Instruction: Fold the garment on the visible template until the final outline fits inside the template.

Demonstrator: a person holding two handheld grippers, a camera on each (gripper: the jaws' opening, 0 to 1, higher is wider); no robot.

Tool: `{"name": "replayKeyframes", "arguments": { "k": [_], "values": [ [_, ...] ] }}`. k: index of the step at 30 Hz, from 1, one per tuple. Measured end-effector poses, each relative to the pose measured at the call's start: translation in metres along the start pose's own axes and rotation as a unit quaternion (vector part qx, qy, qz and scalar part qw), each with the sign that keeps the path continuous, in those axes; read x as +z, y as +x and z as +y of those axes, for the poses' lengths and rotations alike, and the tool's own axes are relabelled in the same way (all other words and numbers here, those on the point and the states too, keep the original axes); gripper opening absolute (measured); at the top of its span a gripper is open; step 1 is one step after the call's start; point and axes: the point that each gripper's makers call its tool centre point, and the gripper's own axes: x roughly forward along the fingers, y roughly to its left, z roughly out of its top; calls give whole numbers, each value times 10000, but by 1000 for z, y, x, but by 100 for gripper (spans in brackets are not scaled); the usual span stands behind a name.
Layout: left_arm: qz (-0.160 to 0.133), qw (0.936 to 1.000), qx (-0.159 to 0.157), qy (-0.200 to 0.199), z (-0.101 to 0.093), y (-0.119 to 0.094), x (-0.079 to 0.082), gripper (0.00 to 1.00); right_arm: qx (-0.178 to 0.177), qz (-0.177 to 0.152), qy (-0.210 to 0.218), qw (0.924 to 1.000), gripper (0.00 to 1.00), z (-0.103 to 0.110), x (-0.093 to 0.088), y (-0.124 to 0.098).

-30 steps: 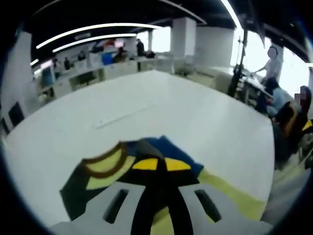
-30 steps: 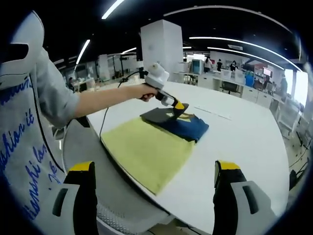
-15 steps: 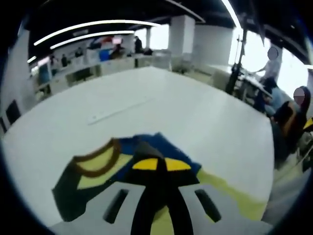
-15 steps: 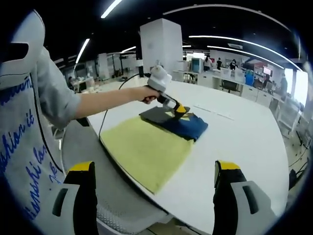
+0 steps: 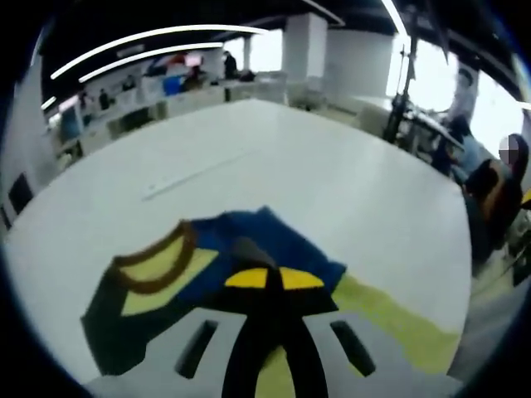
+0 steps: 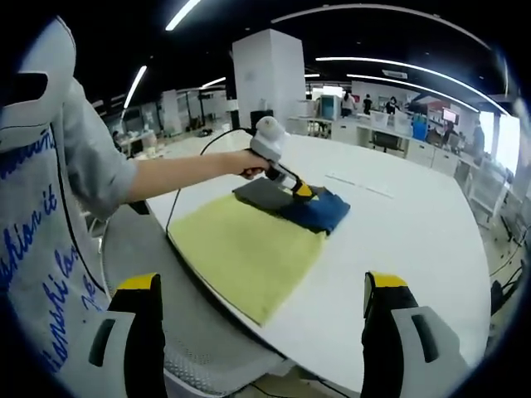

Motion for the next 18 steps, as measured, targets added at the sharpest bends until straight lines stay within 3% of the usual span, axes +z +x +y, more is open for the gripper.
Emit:
{"name": "replayKeyframes", "arguments": {
  "k": [18],
  "values": [
    [151, 9999, -45, 28, -8, 12, -11, 0, 13, -6, 76, 10000, 100, 1, -2, 3]
  ]
}}
